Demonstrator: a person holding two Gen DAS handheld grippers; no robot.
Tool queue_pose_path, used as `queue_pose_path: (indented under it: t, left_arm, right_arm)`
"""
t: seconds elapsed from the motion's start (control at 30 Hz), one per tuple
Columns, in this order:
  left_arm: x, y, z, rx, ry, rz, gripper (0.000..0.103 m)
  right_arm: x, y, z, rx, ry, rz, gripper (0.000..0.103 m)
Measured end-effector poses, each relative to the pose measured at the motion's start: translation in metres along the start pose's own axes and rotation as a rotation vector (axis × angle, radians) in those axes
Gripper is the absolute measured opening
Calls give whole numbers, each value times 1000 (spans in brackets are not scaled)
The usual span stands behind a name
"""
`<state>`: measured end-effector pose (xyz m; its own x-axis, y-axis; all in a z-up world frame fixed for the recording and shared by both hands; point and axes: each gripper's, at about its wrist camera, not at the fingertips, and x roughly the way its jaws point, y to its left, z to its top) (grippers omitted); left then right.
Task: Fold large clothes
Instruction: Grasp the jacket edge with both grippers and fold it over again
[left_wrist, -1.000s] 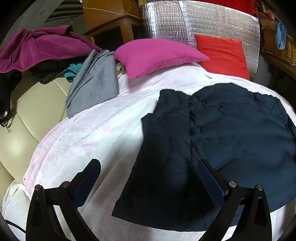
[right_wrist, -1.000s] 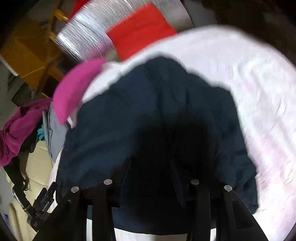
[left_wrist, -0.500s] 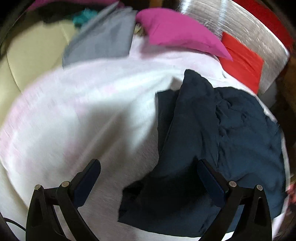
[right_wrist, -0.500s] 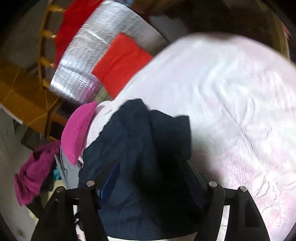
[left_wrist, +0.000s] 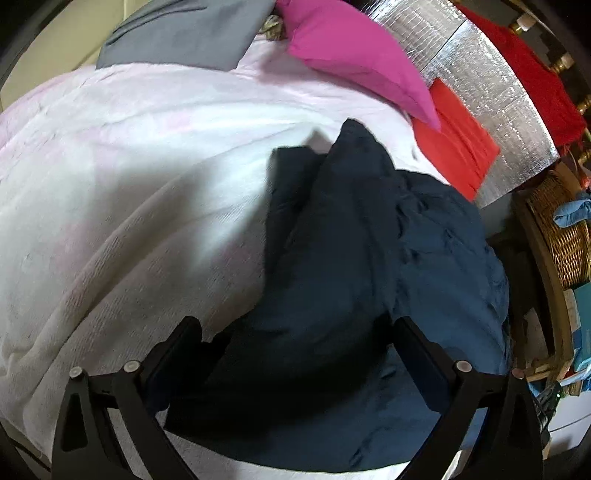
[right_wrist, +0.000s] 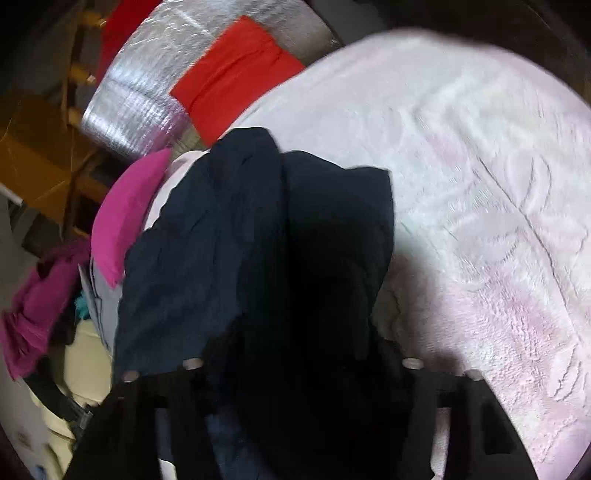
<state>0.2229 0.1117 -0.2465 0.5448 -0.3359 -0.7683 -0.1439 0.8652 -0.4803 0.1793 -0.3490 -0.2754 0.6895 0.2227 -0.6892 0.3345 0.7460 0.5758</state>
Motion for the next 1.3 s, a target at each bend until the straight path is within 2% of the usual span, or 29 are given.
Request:
queue_pose_path:
  t: [0.03,0.13,0.2,0.27,0.33,0.43,0.5,0.6,0.63,0.67,0.73,0.8,0.9,0.97,1.03,1.07,1.3]
  left_arm:
    - [-1,-3,1,11,-16,9,80]
    - [-5,-5,6,24,-52,16,70]
    - [-6,-5,10,28,-77,18,69]
    - [-2,-6,12,45,-78,40,71]
    - [3,-7,11,46,-54,62,74]
    - [0,-3,10,30,-39,54,75]
    - [-11,0,8,28,-53,66,75]
    - [-37,-5,2,83,-162,150,75]
    - [-47,-9,-1,112,-208,179,75]
    - [-57,-16,-4,159,-269,213,78]
    - [-67,-29,-12,235,-336,249,82]
    - [-70,-44,-25,322,-359,241,82]
    - [-60,-72,-47,468,-337,232,84]
    - [-43,-88,-62,566,-283,261,85]
    - [-24,-95,-68,615,-207,284,86]
    - [-10,-95,-68,615,-155,306,87]
    - [5,-80,-56,524,-116,305,102]
  right_arm:
    - [-1,4,-1,-12,-13,-6,50]
    - [-7,14,-4,-37,-58,17,44]
    - [-12,22,-6,-88,-81,28,44]
    - [1,25,-7,-113,-44,-45,44]
    - [11,14,-5,-47,-10,-34,48]
    - [0,9,0,-6,-12,-12,52]
    - [-19,8,3,4,-75,-29,54]
    - [-64,16,1,-55,-272,-101,57]
    - [-80,23,-3,-91,-342,-96,59]
    - [-90,28,-6,-121,-377,-83,59]
    - [-99,45,-18,-203,-399,-37,59]
    - [-89,61,-29,-261,-344,10,58]
    - [-60,86,-50,-332,-199,36,48]
    - [-38,89,-61,-345,-104,0,48]
    - [-1,85,-62,-317,33,-76,48]
    - [8,83,-61,-301,52,-91,49]
    - [15,83,-55,-256,72,-95,49]
